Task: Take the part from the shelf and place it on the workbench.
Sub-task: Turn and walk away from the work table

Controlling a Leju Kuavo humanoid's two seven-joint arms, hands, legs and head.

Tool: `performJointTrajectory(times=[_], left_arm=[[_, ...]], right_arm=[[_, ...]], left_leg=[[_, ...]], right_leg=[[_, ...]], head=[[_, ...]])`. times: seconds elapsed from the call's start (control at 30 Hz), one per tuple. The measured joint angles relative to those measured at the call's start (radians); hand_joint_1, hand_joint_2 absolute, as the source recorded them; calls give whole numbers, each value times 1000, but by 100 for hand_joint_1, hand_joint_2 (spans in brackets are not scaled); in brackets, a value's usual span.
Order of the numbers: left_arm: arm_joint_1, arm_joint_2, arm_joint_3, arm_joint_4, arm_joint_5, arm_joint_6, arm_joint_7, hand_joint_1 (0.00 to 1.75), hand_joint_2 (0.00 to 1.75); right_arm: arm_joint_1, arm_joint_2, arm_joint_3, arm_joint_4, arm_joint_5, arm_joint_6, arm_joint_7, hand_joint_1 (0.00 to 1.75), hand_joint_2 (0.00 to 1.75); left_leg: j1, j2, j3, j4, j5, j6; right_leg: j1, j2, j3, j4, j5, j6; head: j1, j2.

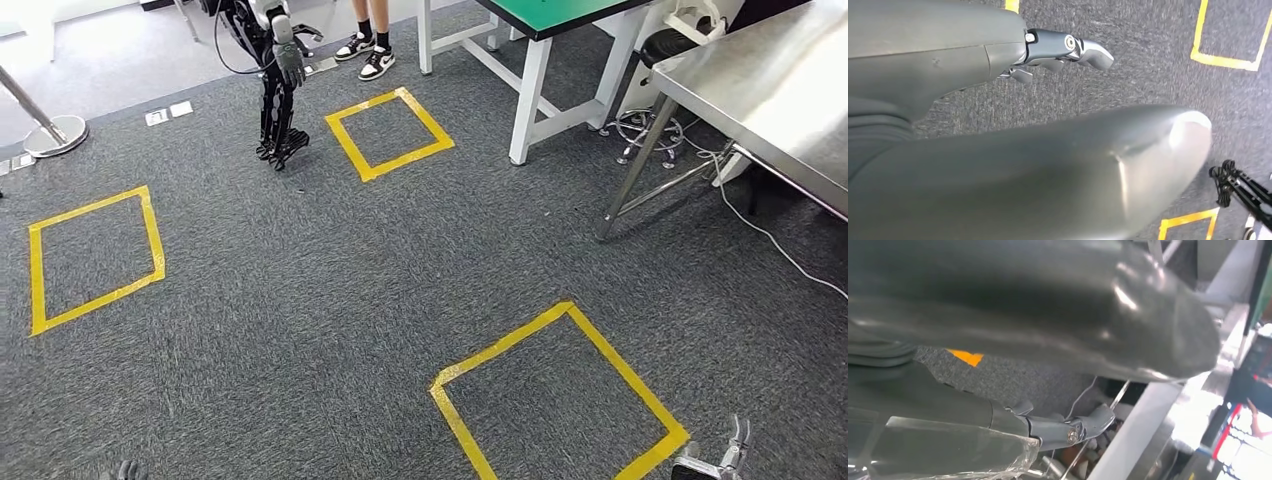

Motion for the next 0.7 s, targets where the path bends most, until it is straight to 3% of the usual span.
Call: performJointTrajectory(times=[0.03, 0.07, 0.1, 0.13, 0.2, 0.27, 0.33, 0.37, 0.43, 0.5, 0.57, 0.6, 0.67, 0.7], left_arm=[[2, 0, 0, 0, 0, -2, 0, 0, 0], [5, -1, 0, 0, 1, -4, 0, 0, 0], [7, -1, 0, 0, 1, -4, 0, 0, 0], [8, -1, 0, -1, 1, -4, 0, 0, 0], [9, -1, 0, -6, 1, -4, 0, 0, 0], [7, 0, 0, -15, -1, -4, 0, 0, 0], [7, 0, 1, -25, -3, -3, 0, 0, 0], [9, -1, 1, -29, -4, -3, 1, 0, 0], [7, -4, 2, -34, -6, -3, 5, 0, 0], [4, -10, 2, -36, -10, -4, 9, 0, 0], [5, -15, 2, -37, -12, -4, 11, 0, 0], [7, -18, 2, -37, -12, -4, 11, 0, 0], [8, -21, 2, -37, -12, -2, 12, 0, 0], [8, -20, 2, -38, -12, -1, 12, 0, 0]], right_arm=[[1, 1, 0, -1, 4, 0, 4, 0, 0], [1, 3, 0, -2, 7, 1, 6, 0, 0], [1, 4, 0, -5, 9, 1, 8, 0, 0], [1, 6, 0, -8, 11, 2, 9, 0, 0], [1, 12, 0, -19, 19, 5, 15, 0, 0], [2, 19, 0, -28, 31, 9, 23, 0, 0], [2, 26, 0, -38, 40, 11, 30, 0, 0], [1, 29, 0, -44, 44, 12, 33, 0, 0], [0, 30, -1, -55, 49, 13, 36, 0, 0], [0, 28, -5, -57, 49, 15, 40, 0, 0], [1, 27, -8, -58, 49, 17, 42, 0, 0], [1, 26, -10, -58, 49, 18, 42, 0, 0], [0, 25, -11, -58, 49, 20, 41, 0, 0], [0, 25, -11, -58, 50, 22, 41, 0, 0]], left_leg=[[1, 2, -28, 54, -18, 0], [0, 3, -37, 69, -15, 4], [-2, 5, -24, 41, 7, 11], [-6, 12, 8, -22, 40, 23], [-24, 51, 78, -159, 91, 54], [-40, 75, 105, -214, 102, 71], [-42, 58, 114, -234, 111, 80], [-39, 48, 124, -253, 121, 85], [-28, 26, 144, -291, 143, 94], [-24, 3, 144, -300, 151, 94], [-20, -22, 141, -299, 151, 86], [-18, -34, 141, -297, 151, 80], [-9, -57, 139, -284, 144, 61], [-8, -67, 134, -271, 137, 49]], right_leg=[[5, -9, 0, 0, -2, -2], [9, -18, 1, 0, -3, -5], [14, -27, 3, 0, -5, -7], [18, -36, 5, 0, -7, -9], [24, -53, 11, -2, -11, -11], [23, -71, 14, -5, -14, -7], [23, -87, 19, -12, -15, 0], [25, -78, 19, -9, -19, 2], [26, -32, -9, 51, -49, 1], [16, 7, -73, 179, -101, 1], [3, 13, -118, 254, -120, 15], [-4, 14, -114, 240, -106, 28], [-21, 23, -55, 113, -47, 58], [-26, 32, -27, 51, -24, 65]], head=[[0, 0], [0, 0], [0, 0], [0, 0], [2, 0], [4, 0], [3, 0], [4, 0], [7, 0], [12, 0], [14, 0], [14, 0], [14, 0], [16, 0]])
